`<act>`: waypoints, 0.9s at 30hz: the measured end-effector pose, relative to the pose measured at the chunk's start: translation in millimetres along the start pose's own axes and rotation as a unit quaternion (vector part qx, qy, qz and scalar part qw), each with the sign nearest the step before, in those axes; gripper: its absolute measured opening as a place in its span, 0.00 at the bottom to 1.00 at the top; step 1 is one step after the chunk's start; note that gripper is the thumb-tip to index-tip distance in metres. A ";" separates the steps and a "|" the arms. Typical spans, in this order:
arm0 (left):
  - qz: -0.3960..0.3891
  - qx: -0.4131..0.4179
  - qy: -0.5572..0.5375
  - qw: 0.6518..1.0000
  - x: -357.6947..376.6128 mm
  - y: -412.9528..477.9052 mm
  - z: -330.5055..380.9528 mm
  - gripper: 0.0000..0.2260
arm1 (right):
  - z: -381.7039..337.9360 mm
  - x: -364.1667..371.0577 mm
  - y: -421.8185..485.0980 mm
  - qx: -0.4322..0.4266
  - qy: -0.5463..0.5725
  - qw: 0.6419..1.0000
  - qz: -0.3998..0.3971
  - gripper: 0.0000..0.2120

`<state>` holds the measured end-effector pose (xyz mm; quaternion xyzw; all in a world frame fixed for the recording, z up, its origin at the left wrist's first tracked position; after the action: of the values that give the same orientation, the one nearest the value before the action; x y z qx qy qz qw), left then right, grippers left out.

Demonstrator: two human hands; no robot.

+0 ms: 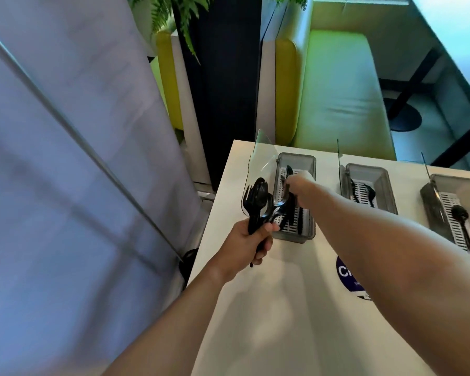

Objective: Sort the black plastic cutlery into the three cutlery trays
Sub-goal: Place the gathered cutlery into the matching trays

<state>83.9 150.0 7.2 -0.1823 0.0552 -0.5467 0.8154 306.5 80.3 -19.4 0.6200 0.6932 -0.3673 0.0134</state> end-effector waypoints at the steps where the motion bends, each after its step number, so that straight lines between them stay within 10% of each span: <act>1: -0.001 -0.003 -0.002 1.000 0.5 0.7 -0.9 0.14 | 0.8 0.8 1.4 -0.011 -0.009 1.000 0.004 0.07; 14: 0.036 0.025 -0.024 0.999 29.3 -2.0 20.4 0.11 | -28.2 -59.1 -80.3 -0.062 0.209 0.954 -0.205 0.29; 27: -0.038 0.041 -0.001 0.998 113.1 -12.2 40.1 0.10 | 17.3 -153.9 -121.3 -0.094 0.224 0.960 -0.142 0.09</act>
<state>129.7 52.3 61.1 -0.1509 0.0247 -0.5785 0.8012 229.0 -54.9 100.6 0.5771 0.7911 -0.1503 -0.1358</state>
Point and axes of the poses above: each hand's wrist, its own y-axis towards the middle knuckle, its own x-axis out of the palm, z = x × y, the point moved 3 cm from there along y, towards the middle knuckle, and after that the axes turned 11 degrees about z, right-handed, at the moved point
